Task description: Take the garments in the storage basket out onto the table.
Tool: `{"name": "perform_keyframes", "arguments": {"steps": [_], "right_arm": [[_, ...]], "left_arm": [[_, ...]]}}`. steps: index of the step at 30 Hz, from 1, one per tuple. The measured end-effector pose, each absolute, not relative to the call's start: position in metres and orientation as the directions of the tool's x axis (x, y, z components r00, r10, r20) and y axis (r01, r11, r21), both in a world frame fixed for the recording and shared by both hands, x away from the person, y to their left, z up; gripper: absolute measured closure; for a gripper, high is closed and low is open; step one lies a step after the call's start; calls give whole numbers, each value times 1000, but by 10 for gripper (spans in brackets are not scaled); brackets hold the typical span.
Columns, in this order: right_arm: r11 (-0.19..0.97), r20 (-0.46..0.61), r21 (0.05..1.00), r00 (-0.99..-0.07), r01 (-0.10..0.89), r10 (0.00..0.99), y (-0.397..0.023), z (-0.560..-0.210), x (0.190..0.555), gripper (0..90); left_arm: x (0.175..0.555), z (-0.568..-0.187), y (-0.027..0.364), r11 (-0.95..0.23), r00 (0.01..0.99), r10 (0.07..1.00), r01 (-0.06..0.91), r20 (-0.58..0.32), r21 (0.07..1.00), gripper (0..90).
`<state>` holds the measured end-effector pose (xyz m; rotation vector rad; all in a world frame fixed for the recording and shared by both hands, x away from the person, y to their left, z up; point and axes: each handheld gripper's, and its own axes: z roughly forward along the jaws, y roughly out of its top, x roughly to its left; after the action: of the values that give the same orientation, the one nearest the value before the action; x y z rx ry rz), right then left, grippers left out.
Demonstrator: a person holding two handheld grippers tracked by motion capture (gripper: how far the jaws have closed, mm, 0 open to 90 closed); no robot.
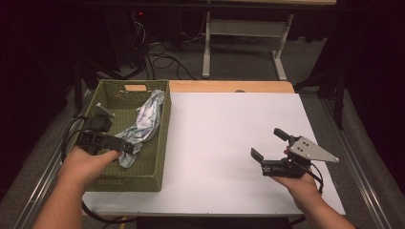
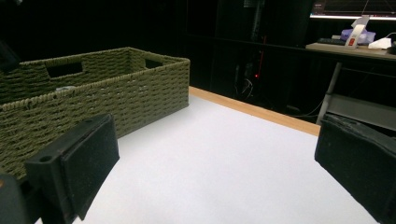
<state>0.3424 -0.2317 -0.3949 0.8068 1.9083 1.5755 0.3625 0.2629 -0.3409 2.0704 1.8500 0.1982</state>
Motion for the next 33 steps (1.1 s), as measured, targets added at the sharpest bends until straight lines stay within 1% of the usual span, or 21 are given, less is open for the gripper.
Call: {"name": "perform_keyframes", "arguments": {"steps": [1, 2, 5, 7, 12, 25, 28, 33], "right_arm": [[141, -28, 984, -680, 112, 733, -232, -395, 342, 9], [143, -31, 984, -679, 110, 734, -231, -395, 343, 10], [144, -31, 984, -680, 110, 733, -231, -395, 342, 10], [140, -29, 984, -680, 109, 733, -231, -395, 342, 10], [141, -29, 984, -681, 110, 732, -233, -395, 343, 9], [140, -16, 982, -678, 128, 735, -232, -397, 344, 9], [138, -13, 982, -678, 130, 735, -231, -398, 344, 10], [137, -13, 982, -679, 130, 734, -232, -398, 345, 10]], "left_arm": [[363, -341, 263, -81, 135, 982, 932, -130, 352, 15], [366, -343, 264, -89, 155, 977, 919, -144, 384, 14], [369, -346, 264, -104, 175, 974, 911, -145, 400, 13], [375, -353, 263, -121, 205, 966, 897, -159, 425, 8], [383, -364, 263, -128, 227, 959, 882, -170, 453, 8], [415, -387, 262, -100, 214, 962, 857, -171, 506, 7], [422, -392, 261, -104, 219, 963, 842, -159, 529, 3], [430, -402, 263, -130, 234, 964, 832, -128, 539, 4]]}}
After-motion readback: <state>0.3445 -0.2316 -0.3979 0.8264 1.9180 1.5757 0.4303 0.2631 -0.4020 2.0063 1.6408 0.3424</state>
